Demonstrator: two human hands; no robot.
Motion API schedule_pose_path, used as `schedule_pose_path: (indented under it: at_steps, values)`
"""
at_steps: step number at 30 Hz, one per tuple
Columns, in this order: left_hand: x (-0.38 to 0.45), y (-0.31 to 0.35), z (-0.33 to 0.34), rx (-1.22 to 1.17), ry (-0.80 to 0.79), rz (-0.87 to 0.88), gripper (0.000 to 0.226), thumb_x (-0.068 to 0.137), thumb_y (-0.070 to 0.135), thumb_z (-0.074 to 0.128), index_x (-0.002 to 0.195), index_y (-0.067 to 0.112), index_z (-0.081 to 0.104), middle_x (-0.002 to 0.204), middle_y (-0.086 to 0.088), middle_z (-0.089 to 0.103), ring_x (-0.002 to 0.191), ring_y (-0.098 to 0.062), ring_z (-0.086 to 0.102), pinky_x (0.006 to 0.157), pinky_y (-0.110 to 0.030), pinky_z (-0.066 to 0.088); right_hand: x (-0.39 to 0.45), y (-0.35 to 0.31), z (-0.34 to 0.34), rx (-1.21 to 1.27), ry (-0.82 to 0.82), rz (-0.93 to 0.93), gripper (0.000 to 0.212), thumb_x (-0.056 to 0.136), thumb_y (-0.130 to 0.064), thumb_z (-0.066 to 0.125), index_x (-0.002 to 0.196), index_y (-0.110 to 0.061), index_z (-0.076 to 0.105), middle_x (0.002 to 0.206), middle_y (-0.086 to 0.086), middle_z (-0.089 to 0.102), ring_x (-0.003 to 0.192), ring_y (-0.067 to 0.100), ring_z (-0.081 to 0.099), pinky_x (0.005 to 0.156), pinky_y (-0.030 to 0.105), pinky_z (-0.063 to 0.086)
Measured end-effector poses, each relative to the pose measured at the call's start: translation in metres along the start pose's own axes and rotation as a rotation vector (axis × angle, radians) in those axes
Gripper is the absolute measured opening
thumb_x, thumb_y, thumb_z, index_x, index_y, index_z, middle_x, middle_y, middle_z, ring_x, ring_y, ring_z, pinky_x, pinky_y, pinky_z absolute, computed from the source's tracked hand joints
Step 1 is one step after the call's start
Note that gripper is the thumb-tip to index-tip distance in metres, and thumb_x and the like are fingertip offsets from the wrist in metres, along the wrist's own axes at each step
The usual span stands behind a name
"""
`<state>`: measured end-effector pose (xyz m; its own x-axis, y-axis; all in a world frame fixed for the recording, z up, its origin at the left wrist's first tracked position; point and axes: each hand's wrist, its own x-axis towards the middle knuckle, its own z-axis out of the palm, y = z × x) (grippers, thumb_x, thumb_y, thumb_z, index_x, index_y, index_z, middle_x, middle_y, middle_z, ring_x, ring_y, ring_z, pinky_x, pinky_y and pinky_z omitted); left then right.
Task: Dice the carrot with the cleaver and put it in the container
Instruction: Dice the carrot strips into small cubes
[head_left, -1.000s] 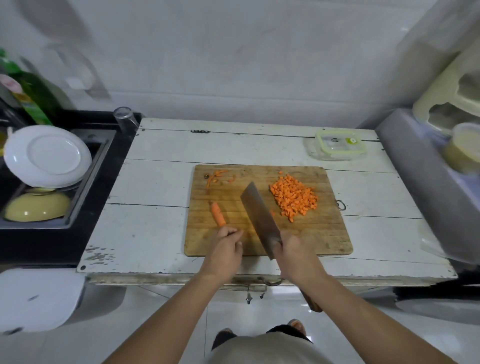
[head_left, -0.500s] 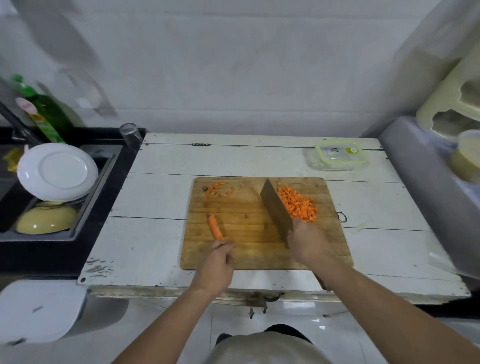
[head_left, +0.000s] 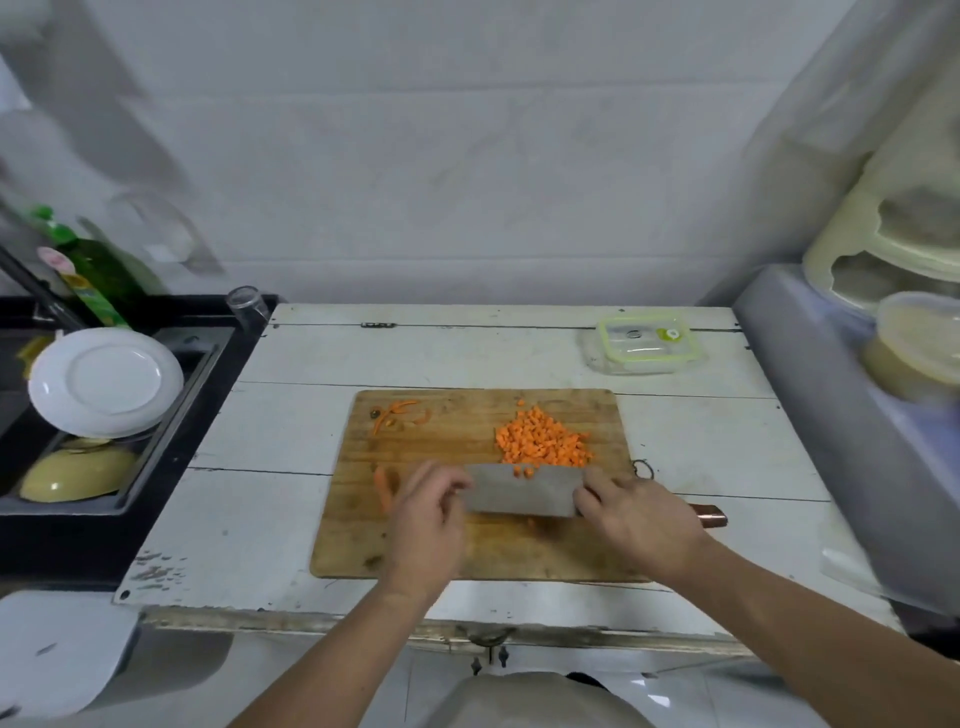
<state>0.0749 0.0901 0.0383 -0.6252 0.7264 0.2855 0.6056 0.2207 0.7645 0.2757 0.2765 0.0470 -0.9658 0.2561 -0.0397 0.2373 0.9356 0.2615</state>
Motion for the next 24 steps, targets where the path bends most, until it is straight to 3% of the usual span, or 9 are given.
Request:
schedule_pose_path:
  at_steps: [3,5,8,11,15,18,20,23,24]
  values:
    - [0.01,0.018,0.039,0.153,-0.504,0.183,0.031,0.098,0.007,0.052,0.119,0.024,0.068,0.119,0.017,0.055,0.12,-0.007,0.044,0.108,-0.03,0.038,-0.007,0.007,0.01,-0.053,0.072,-0.062,0.029,0.066,-0.001,0.06,0.091,-0.011,0.049,0.088,0.012,0.053,0.045,0.026,0.051,0.043,0.035,0.042]
    - [0.022,0.024,0.068,0.296,-0.652,0.159,0.03,0.106,0.019,0.042,0.132,0.023,0.057,0.134,0.008,0.048,0.131,-0.013,0.034,0.113,-0.03,0.03,-0.008,0.008,0.016,-0.072,0.098,-0.083,0.024,0.071,-0.005,0.058,0.091,-0.012,0.046,0.089,0.013,0.054,0.047,0.025,0.054,0.045,0.035,0.045]
    - [0.047,0.023,0.094,0.398,-0.657,0.045,0.036,0.106,0.018,0.039,0.14,0.02,0.051,0.139,0.001,0.045,0.13,-0.019,0.037,0.11,-0.033,0.033,-0.009,0.012,0.024,-0.051,0.12,-0.097,0.026,0.071,-0.006,0.067,0.09,-0.013,0.049,0.087,0.012,0.054,0.047,0.026,0.053,0.045,0.035,0.045]
    - [0.066,0.017,0.1,0.314,-0.654,-0.017,0.046,0.097,0.0,0.04,0.135,0.017,0.06,0.136,-0.002,0.051,0.132,-0.022,0.044,0.113,-0.034,0.034,-0.016,0.016,0.018,-0.006,0.098,-0.058,0.036,0.061,-0.004,0.076,0.088,-0.013,0.054,0.085,0.009,0.054,0.048,0.024,0.052,0.041,0.033,0.04]
    - [0.075,-0.002,0.068,0.062,-0.324,-0.191,0.059,0.088,-0.014,0.044,0.121,0.027,0.069,0.127,0.003,0.063,0.12,-0.018,0.059,0.112,-0.041,0.044,-0.03,0.015,0.007,0.184,-0.033,0.03,0.046,0.046,-0.001,0.081,0.081,-0.02,0.059,0.082,0.002,0.053,0.041,0.02,0.045,0.037,0.029,0.026]
    - [0.069,-0.023,0.015,0.147,-0.105,-0.389,0.05,0.093,-0.004,0.047,0.119,0.032,0.068,0.12,0.009,0.065,0.107,-0.016,0.064,0.099,-0.042,0.053,-0.033,-0.003,0.006,0.415,-0.064,0.077,0.009,0.085,-0.017,0.066,0.089,-0.021,0.06,0.09,0.0,0.056,0.061,0.025,0.059,0.05,0.036,0.045]
    - [0.058,-0.047,-0.014,0.271,-0.052,-0.537,0.036,0.096,0.008,0.048,0.12,0.026,0.068,0.112,0.0,0.066,0.093,-0.022,0.065,0.083,-0.037,0.055,-0.031,-0.017,0.007,0.588,-0.123,0.109,0.018,0.102,-0.028,0.046,0.098,-0.019,0.061,0.099,0.0,0.061,0.081,0.027,0.062,0.068,0.04,0.05]
    - [0.045,-0.094,-0.033,0.329,-0.198,-0.64,0.027,0.089,0.042,0.043,0.103,0.037,0.065,0.1,-0.005,0.067,0.078,-0.021,0.068,0.079,-0.042,0.061,-0.027,-0.027,0.006,0.657,-0.162,0.145,0.024,0.104,-0.034,0.04,0.092,-0.023,0.057,0.095,0.001,0.065,0.08,0.024,0.061,0.066,0.038,0.047]
    - [0.042,-0.116,-0.03,0.33,-0.263,-0.634,0.025,0.088,0.043,0.043,0.101,0.037,0.063,0.099,-0.004,0.066,0.081,-0.02,0.069,0.08,-0.044,0.061,-0.025,-0.024,0.008,0.664,-0.16,0.173,0.023,0.104,-0.035,0.04,0.091,-0.025,0.056,0.093,0.0,0.066,0.078,0.023,0.061,0.064,0.037,0.047]
